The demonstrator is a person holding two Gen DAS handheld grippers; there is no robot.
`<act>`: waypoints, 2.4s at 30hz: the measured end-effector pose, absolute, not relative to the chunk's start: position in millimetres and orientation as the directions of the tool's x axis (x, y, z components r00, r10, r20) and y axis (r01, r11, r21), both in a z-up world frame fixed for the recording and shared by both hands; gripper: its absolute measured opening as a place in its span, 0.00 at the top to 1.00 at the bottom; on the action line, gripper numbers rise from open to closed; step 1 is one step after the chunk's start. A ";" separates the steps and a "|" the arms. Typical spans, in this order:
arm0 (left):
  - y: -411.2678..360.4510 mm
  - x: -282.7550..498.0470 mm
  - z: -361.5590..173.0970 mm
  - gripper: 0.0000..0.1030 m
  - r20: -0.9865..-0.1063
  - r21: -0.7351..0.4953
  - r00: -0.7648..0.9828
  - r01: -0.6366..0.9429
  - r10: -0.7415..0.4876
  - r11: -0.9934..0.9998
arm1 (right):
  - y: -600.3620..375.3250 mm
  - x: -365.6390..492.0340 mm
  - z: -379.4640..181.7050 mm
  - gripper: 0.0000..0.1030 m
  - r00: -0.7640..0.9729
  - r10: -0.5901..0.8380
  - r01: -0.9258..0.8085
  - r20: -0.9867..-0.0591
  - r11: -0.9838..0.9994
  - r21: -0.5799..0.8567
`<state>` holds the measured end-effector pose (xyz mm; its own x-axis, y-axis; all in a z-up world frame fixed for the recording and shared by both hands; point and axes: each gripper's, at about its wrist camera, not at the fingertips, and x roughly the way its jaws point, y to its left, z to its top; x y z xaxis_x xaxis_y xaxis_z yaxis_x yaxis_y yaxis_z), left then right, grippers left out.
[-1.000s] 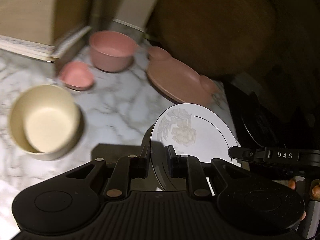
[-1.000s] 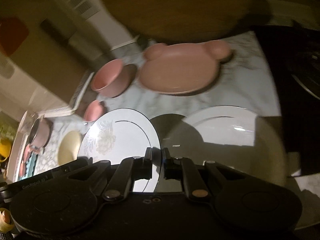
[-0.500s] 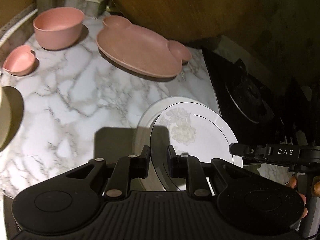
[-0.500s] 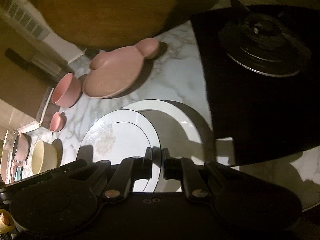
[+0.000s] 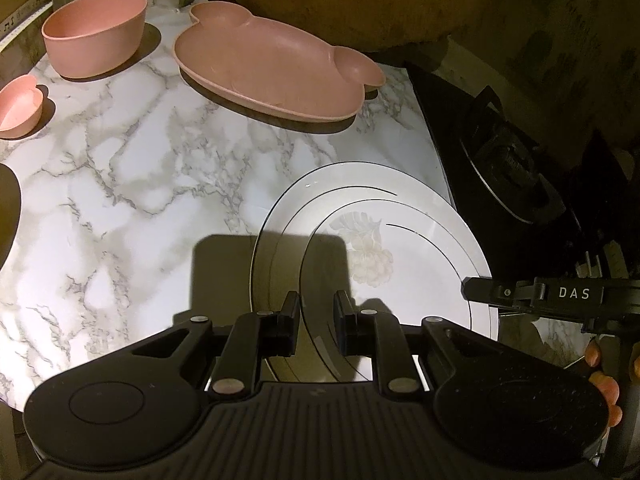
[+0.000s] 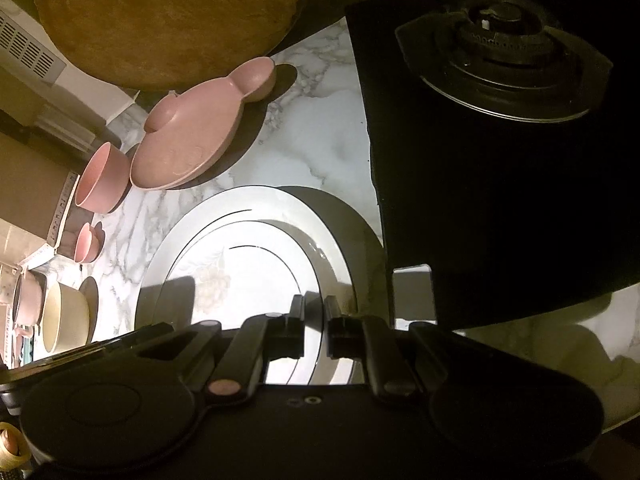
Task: Organize plates and bowls
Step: 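Lift and carry the small plate over the large white plate, then lower the small plate onto the large plate and open both grippers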
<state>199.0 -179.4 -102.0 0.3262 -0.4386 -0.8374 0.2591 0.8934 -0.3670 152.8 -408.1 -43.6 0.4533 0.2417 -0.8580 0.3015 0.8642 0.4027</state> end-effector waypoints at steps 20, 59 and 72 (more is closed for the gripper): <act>-179.4 202.3 -103.6 0.84 -0.851 -0.367 0.297 0.254 -0.433 0.895 | -407.4 154.9 -46.5 0.92 0.444 0.246 0.285 -0.862 0.873 0.396; -157.4 161.4 -59.5 0.83 -0.796 -0.321 0.411 0.337 -0.445 0.885 | -374.7 145.3 -19.6 0.58 0.477 0.184 0.217 -0.859 0.923 0.318; -140.6 142.2 -18.4 0.80 -0.739 -0.259 0.523 0.361 -0.425 0.896 | -324.4 112.5 39.2 0.12 0.654 0.112 0.052 -0.748 0.980 0.192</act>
